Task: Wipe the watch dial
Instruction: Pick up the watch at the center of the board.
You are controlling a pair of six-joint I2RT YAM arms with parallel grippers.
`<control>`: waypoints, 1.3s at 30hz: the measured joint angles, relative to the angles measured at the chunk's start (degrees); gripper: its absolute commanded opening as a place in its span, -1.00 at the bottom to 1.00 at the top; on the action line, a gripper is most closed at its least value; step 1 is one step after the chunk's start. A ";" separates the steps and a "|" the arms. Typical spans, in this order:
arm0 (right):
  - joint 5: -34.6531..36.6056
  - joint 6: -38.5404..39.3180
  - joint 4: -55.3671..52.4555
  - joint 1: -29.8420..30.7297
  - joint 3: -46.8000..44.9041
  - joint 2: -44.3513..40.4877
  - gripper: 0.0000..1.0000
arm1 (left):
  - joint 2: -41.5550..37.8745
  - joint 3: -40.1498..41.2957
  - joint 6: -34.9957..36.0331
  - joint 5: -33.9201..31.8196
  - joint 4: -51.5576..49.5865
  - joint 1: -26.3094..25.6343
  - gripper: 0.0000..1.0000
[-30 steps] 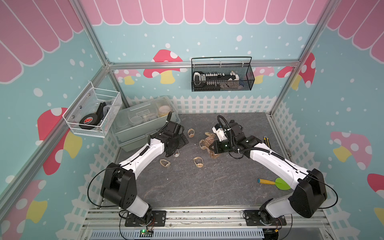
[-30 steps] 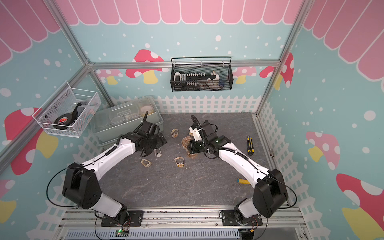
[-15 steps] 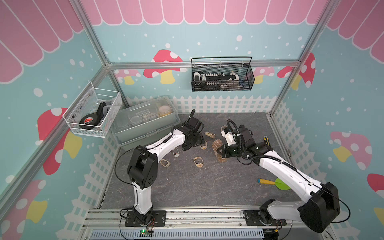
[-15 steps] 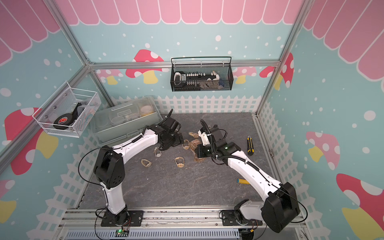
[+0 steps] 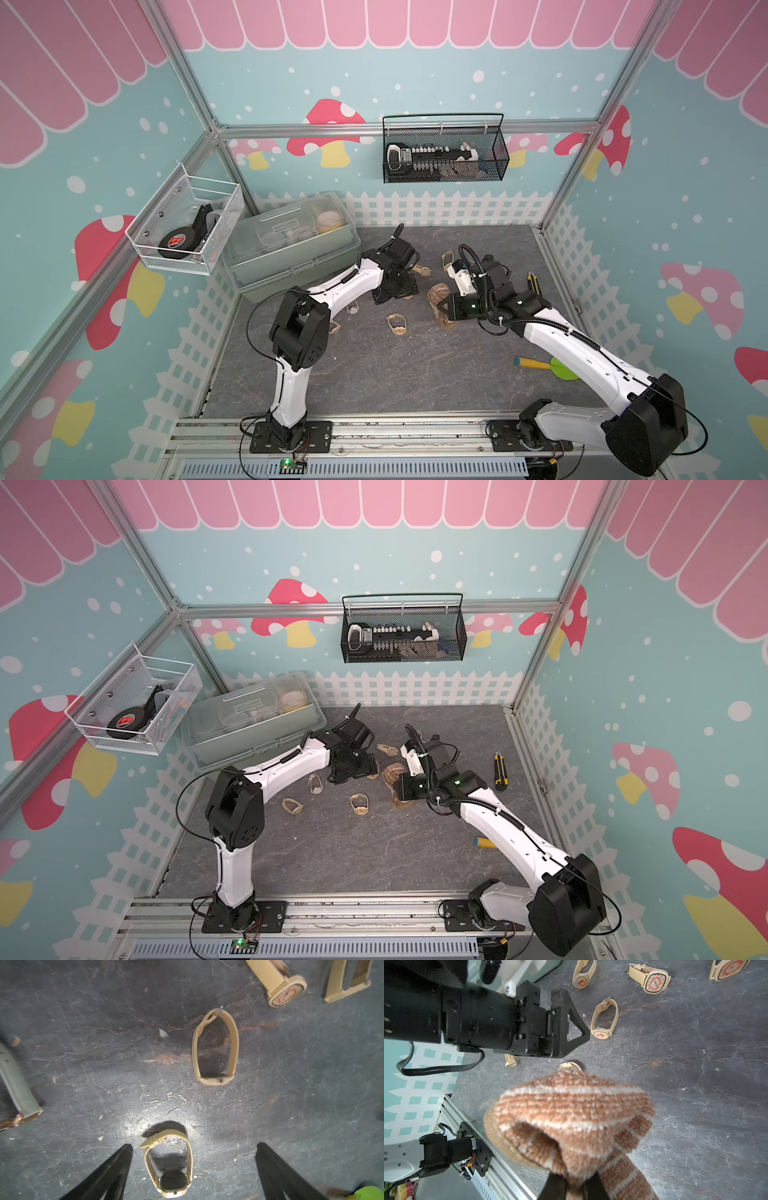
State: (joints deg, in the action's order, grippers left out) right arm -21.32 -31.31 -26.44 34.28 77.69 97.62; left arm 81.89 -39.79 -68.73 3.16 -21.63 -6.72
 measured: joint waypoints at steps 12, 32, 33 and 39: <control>0.35 0.02 0.00 0.00 -0.04 0.00 -1.00 | 0.42 0.00 0.72 -0.33 -0.07 0.00 -0.08; 0.98 0.04 -0.09 0.00 -0.04 -1.60 -1.00 | -5.03 -5.03 4.31 -1.55 -7.13 -0.13 0.98; 0.98 0.04 -0.07 0.00 -0.04 -1.70 -1.00 | -5.33 -6.05 4.83 -1.70 -7.78 -0.24 0.98; 1.03 0.09 -0.20 0.00 -0.07 -2.32 -1.00 | -5.73 -11.06 8.66 -2.60 -11.54 -2.16 0.98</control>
State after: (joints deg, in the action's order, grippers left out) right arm -20.29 -31.22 -26.63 34.28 77.62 95.31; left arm 76.16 -50.85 -60.07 0.56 -33.17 -8.88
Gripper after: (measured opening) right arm 0.085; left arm 0.990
